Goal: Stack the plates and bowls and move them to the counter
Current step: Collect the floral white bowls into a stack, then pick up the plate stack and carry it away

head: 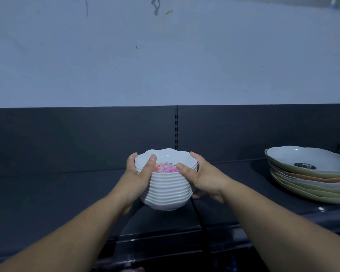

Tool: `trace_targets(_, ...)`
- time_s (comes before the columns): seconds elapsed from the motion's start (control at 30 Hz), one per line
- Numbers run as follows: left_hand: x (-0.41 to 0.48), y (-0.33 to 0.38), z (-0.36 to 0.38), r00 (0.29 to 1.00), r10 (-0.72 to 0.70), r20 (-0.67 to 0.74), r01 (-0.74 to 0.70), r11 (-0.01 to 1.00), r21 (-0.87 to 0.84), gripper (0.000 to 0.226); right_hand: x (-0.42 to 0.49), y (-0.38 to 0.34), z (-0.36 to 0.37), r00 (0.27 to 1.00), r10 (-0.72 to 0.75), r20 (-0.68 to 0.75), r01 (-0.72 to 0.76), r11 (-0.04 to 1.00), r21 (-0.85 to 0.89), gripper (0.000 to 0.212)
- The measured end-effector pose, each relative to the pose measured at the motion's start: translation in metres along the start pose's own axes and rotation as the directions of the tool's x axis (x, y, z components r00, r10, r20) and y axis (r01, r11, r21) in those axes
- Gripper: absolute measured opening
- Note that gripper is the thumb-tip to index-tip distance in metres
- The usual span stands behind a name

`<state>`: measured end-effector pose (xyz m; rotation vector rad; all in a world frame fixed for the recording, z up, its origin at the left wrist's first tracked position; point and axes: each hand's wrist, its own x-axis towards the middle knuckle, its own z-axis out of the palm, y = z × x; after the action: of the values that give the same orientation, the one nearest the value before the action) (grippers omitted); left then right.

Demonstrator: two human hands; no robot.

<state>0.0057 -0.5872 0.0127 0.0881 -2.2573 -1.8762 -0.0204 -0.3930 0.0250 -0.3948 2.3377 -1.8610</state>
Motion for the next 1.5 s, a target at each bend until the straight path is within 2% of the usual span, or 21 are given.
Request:
trace_targets(0.17, 0.004, -0.003, -0.009, 0.998, 0.02, -0.053, -0.02, 1.0, 0.01, 0.079, 0.007, 0.003, 0.01, 1.0, -0.004, 0.0, 0.004, 0.999, 0.05, 0.075)
trace_targets(0.27, 0.009, -0.007, -0.02, 0.997, 0.026, -0.067, -0.023, 0.999, 0.04, 0.082, 0.014, 0.004, 0.02, 1.0, 0.0, -0.016, 0.001, 0.999, 0.046, 0.057)
trace_targets(0.33, 0.013, -0.009, -0.029, 0.997, 0.033, -0.067, -0.029, 0.998, 0.063, 0.084, 0.019, 0.004, 0.026, 1.0, 0.008, -0.029, -0.006, 0.998, 0.066, 0.053)
trace_targets(0.5, 0.022, -0.011, -0.042, 0.999, 0.021, -0.038, -0.018, 0.997, 0.069, 0.089, 0.031, 0.002, 0.04, 0.998, 0.05, -0.048, -0.045, 0.995, 0.091, 0.058)
trace_targets(0.67, 0.028, -0.014, -0.038, 0.997, 0.029, -0.066, -0.021, 0.992, 0.123, 0.09, 0.036, 0.001, 0.044, 0.994, 0.064, -0.091, -0.053, 0.991, 0.121, 0.062)
trace_targets(0.83, 0.036, -0.014, -0.027, 0.996, 0.057, -0.075, -0.047, 0.99, 0.132, 0.093, 0.039, 0.005, 0.048, 0.982, 0.036, -0.185, -0.016, 0.994, 0.112, 0.085)
trace_targets(1.03, 0.039, -0.01, -0.019, 0.997, 0.052, -0.055, -0.043, 0.985, 0.166, 0.093, 0.036, 0.008, 0.037, 0.962, -0.007, -0.272, 0.012, 1.0, 0.016, 0.095)
trace_targets(1.1, 0.039, -0.004, -0.018, 0.988, 0.113, -0.106, -0.085, 0.967, 0.239, 0.093, 0.034, 0.009, 0.031, 0.953, -0.022, -0.303, 0.006, 0.999, -0.054, 0.094)
trace_targets(1.17, 0.035, 0.006, -0.011, 0.953, 0.268, -0.141, -0.204, 0.914, 0.352, 0.088, 0.03, 0.009, 0.023, 0.939, -0.041, -0.341, 0.008, 0.995, -0.098, 0.089)
trace_targets(1.27, 0.024, 0.026, 0.013, 0.885, 0.456, -0.09, -0.381, 0.823, 0.421, 0.079, 0.021, 0.007, 0.004, 0.919, -0.08, -0.385, 0.025, 0.989, -0.145, 0.082)
trace_targets(1.43, 0.012, 0.048, 0.075, 0.803, 0.595, 0.034, -0.557, 0.729, 0.398, 0.065, 0.009, 0.0, -0.05, 0.873, -0.188, -0.449, 0.062, 0.958, -0.28, 0.073)
trace_targets(1.5, 0.01, 0.053, 0.105, 0.805, 0.591, 0.055, -0.564, 0.732, 0.383, 0.061, 0.004, -0.002, -0.078, 0.854, -0.227, -0.468, 0.073, 0.943, -0.324, 0.069)
